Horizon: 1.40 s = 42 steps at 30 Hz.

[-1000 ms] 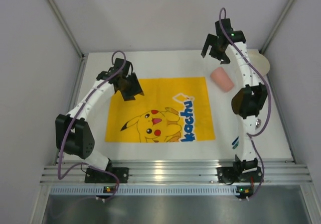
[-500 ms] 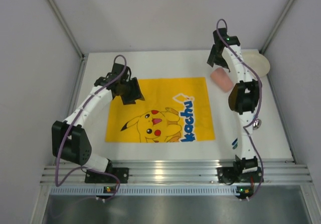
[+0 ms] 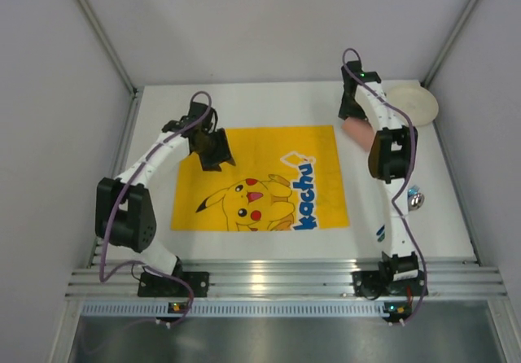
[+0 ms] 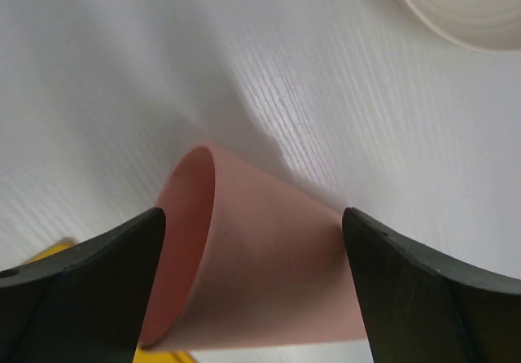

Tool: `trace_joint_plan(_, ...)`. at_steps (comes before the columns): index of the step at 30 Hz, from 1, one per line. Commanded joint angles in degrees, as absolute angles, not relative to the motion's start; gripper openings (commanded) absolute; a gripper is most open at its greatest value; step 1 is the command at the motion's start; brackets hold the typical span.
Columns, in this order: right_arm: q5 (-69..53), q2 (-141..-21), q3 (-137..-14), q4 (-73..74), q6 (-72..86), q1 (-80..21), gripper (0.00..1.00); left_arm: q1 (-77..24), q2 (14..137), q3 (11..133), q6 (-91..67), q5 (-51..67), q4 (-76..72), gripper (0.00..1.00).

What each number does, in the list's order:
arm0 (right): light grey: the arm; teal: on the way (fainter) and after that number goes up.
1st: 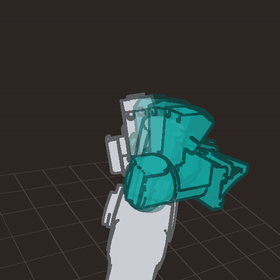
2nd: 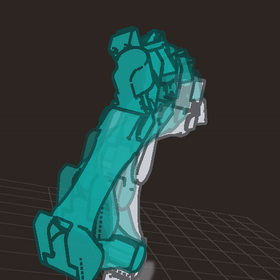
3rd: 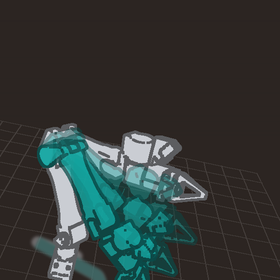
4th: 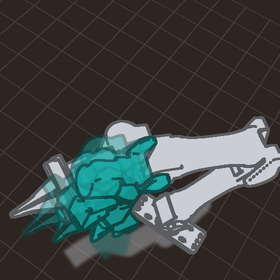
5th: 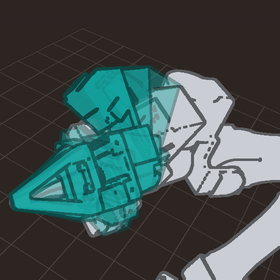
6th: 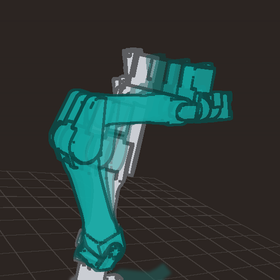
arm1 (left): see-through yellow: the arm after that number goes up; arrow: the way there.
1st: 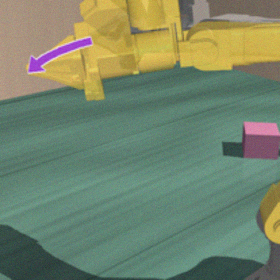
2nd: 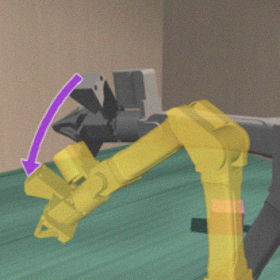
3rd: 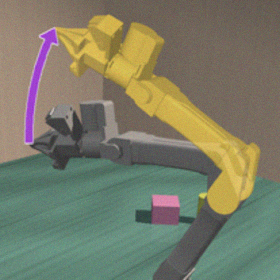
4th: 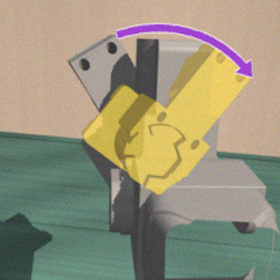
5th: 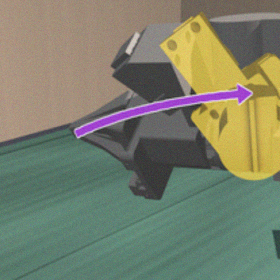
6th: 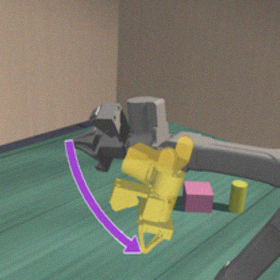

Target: Set the dinner table for one person

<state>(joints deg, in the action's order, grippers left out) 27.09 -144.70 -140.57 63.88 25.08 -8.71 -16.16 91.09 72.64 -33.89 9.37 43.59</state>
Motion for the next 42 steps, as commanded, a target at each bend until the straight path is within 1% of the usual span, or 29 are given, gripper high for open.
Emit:
trace_joint_plan(1, 29.5, -137.8, -134.6, 62.8, 24.0, -9.6, 0.90, -15.9, 93.2, 77.0, -33.1, 9.0, 43.7, 0.55)
trace_joint_plan(2, 29.3, -137.1, -134.0, 63.0, 24.0, -9.6, 0.89, -15.9, 93.9, 77.4, -33.0, 9.2, 43.7, 0.55)
trace_joint_plan(5, 29.4, -135.1, -133.6, 64.2, 23.6, -9.6, 0.75, -15.9, 95.3, 77.4, -32.4, 10.4, 42.6, 0.55)
trace_joint_plan(7, 30.1, -134.2, -132.8, 65.5, 22.7, -9.6, 0.54, -15.9, 96.5, 78.5, -32.0, 10.9, 42.8, 0.55)
trace_joint_plan(8, 30.1, -133.9, -132.2, 65.8, 22.2, -9.7, 0.41, -15.9, 97.5, 78.9, -31.7, 11.1, 43.0, 0.54)
trace_joint_plan(9, 30.3, -133.7, -130.4, 66.4, 22.1, -9.8, 0.13, -15.9, 98.2, 79.6, -31.6, 11.2, 43.3, 0.54)
trace_joint_plan(10, 30.3, -132.9, -129.4, 66.6, 22.1, -9.8, 0.00, -15.9, 98.7, 80.7, -31.2, 11.2, 43.5, 0.54)
trace_joint_plan(14, 30.6, -130.6, -124.7, 66.3, 22.2, -10.8, 0.00, -15.8, 100.4, 82.4, -30.2, 11.5, 43.6, 0.54)
trace_joint_plan(18, 30.2, -128.4, -126.1, 66.4, 22.9, -11.3, 0.00, -15.7, 101.4, 83.7, -29.2, 11.8, 44.6, 0.54)
trace_joint_plan(21, 26.5, -125.3, -127.5, 64.6, 24.1, -11.3, 0.00, -15.7, 101.7, 84.3, -28.0, 11.4, 45.3, 0.54)
trace_joint_plan(22, 22.4, -122.4, -126.8, 63.2, 24.6, -11.3, 0.00, -15.7, 101.7, 84.5, -27.4, 11.2, 45.5, 0.54)
trace_joint_plan(23, 19.5, -120.5, -123.0, 58.8, 25.9, -11.5, 0.00, -15.7, 101.7, 84.7, -27.2, 11.0, 45.7, 0.54)
trace_joint_plan(24, 16.4, -115.9, -119.7, 54.8, 26.8, -11.6, 0.00, -15.7, 101.8, 84.7, -27.0, 10.7, 46.0, 0.54)
trace_joint_plan(25, 10.5, -113.2, -115.4, 50.6, 27.7, -12.3, 0.00, -15.7, 101.9, 84.9, -26.8, 10.7, 46.1, 0.54)
trace_joint_plan(26, 8.1, -110.3, -110.9, 45.9, 29.4, -12.7, 0.00, -15.7, 101.8, 84.9, -26.8, 10.6, 46.2, 0.54)
trace_joint_plan(27, 6.9, -107.9, -101.8, 35.4, 30.2, -13.5, 0.00, -15.6, 101.9, 85.0, -26.8, 10.5, 46.2, 0.54)
trace_joint_plan(28, 6.1, -104.0, -97.9, 31.4, 30.8, -15.1, 0.00, -15.6, 101.6, 85.0, -26.7, 10.6, 46.6, 0.54)
trace_joint_plan(29, 6.1, -103.0, -93.1, 27.7, 31.4, -15.9, 0.00, -15.6, 101.4, 85.1, -26.6, 10.2, 46.7, 0.54)
trace_joint_plan(31, 7.5, -103.6, -91.9, 23.5, 31.2, -18.0, 0.00, -15.6, 100.5, 84.9, -26.5, 10.0, 46.8, 0.54)
trace_joint_plan(39, 16.7, -111.2, -96.4, 18.4, 28.4, -22.5, 0.00, -15.3, 97.6, 84.1, -25.8, 7.6, 47.1, 0.54)
trace_joint_plan(42, 23.3, -112.9, -97.1, 19.1, 25.0, -25.0, 0.00, -15.1, 96.8, 83.6, -25.8, 7.5, 47.4, 0.54)
